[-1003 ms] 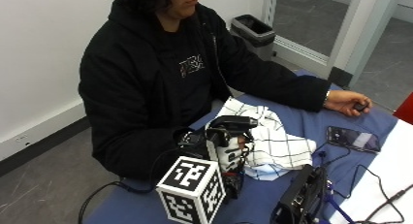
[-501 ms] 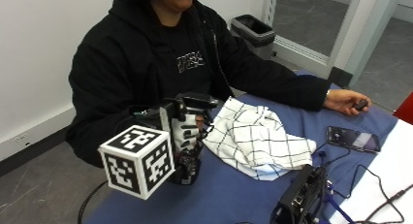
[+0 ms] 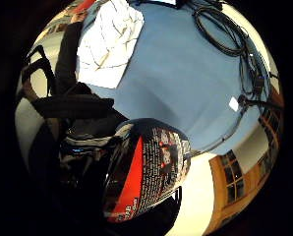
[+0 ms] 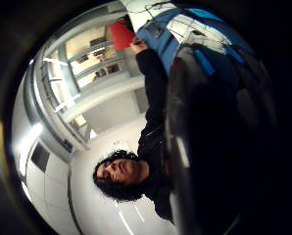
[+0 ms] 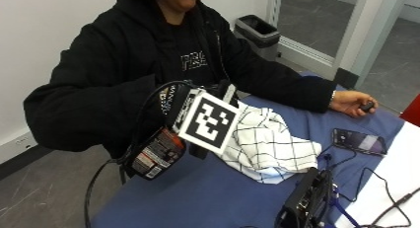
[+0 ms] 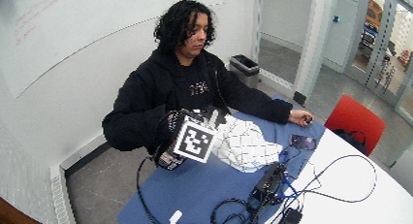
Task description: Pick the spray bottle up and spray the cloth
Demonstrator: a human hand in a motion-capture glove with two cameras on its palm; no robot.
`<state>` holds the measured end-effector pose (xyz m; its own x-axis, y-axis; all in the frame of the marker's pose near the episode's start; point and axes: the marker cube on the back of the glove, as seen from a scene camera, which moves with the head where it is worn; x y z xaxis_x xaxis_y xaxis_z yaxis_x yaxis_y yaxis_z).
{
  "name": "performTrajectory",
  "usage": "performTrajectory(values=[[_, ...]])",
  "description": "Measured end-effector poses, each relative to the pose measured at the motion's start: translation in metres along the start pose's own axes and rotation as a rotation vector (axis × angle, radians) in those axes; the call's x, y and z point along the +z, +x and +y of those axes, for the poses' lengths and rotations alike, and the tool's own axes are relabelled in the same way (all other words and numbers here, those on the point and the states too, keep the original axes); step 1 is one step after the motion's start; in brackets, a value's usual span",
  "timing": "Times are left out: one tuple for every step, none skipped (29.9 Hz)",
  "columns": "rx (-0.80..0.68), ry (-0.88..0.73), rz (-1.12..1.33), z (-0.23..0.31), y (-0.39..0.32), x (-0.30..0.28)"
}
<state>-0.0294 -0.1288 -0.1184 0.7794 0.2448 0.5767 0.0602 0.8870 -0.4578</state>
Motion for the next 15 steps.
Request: performTrajectory(values=[[0.027, -0.030, 0.030, -0.005, -0.002, 0.002], [0.055, -0.064, 0.058, -0.009, -0.003, 0.004], [0.083, -0.098, 0.084, -0.014, -0.006, 0.006], [0.110, -0.131, 0.109, -0.019, -0.008, 0.008], [0.134, -0.162, 0.133, -0.024, -0.010, 0.011], [0.156, -0.189, 0.157, -0.029, -0.013, 0.013], [0.175, -0.214, 0.182, -0.034, -0.015, 0.017], [0.192, -0.236, 0.205, -0.039, -0.017, 0.020], [0.206, -0.257, 0.228, -0.044, -0.020, 0.024], [0.219, -0.277, 0.249, -0.049, -0.022, 0.027], [0.232, -0.296, 0.267, -0.053, -0.023, 0.031], [0.243, -0.315, 0.284, -0.058, -0.025, 0.034], [0.256, -0.334, 0.300, -0.062, -0.025, 0.038], [0.269, -0.353, 0.315, -0.066, -0.026, 0.043], [0.283, -0.371, 0.331, -0.071, -0.026, 0.047]])
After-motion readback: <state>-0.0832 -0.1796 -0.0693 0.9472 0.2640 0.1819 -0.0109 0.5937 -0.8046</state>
